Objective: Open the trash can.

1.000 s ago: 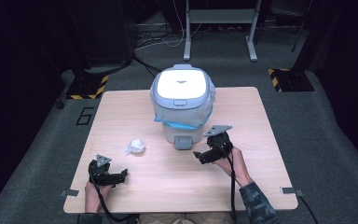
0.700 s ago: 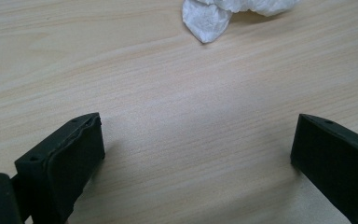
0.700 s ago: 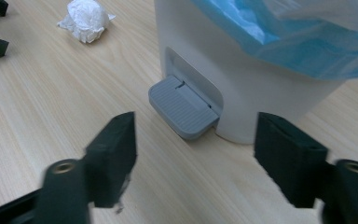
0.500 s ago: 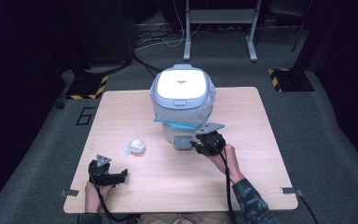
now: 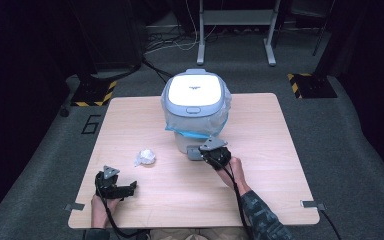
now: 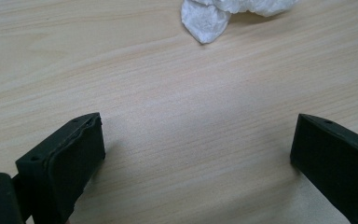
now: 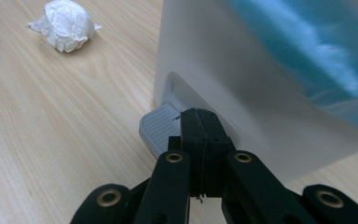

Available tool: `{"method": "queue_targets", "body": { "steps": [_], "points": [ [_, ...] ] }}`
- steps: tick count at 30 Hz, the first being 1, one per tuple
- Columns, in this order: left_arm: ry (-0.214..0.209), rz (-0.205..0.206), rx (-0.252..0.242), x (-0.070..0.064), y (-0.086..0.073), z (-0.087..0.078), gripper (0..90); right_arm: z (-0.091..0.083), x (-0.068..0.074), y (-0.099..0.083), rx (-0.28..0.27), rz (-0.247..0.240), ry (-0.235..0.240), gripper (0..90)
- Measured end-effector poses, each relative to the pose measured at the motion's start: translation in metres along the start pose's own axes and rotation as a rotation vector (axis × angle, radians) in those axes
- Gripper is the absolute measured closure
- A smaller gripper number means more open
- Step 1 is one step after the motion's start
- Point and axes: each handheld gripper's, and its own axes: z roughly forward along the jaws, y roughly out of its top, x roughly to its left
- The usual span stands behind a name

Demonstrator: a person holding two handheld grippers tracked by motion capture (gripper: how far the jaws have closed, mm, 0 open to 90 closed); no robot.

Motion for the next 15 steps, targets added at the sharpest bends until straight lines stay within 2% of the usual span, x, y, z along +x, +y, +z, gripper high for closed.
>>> {"method": "queue_targets", "body": {
  "steps": [2,5,8,15],
  "points": [
    [-0.001,0.000,0.000,0.000,0.000,0.000,2.8,0.009,0.005,-0.004,-0.001,-0.010,-0.016,90.0],
    [0.002,0.005,0.000,0.000,0.000,0.000,2.9,0.016,0.009,-0.008,-0.005,-0.037,-0.041,90.0],
    [0.003,0.006,0.001,0.000,0.000,0.000,2.9,0.022,0.012,-0.010,-0.013,-0.043,-0.062,90.0],
    [0.003,0.007,0.000,0.000,0.000,0.000,3.0,0.035,0.011,-0.014,-0.004,-0.022,-0.052,90.0]
  ]
}}
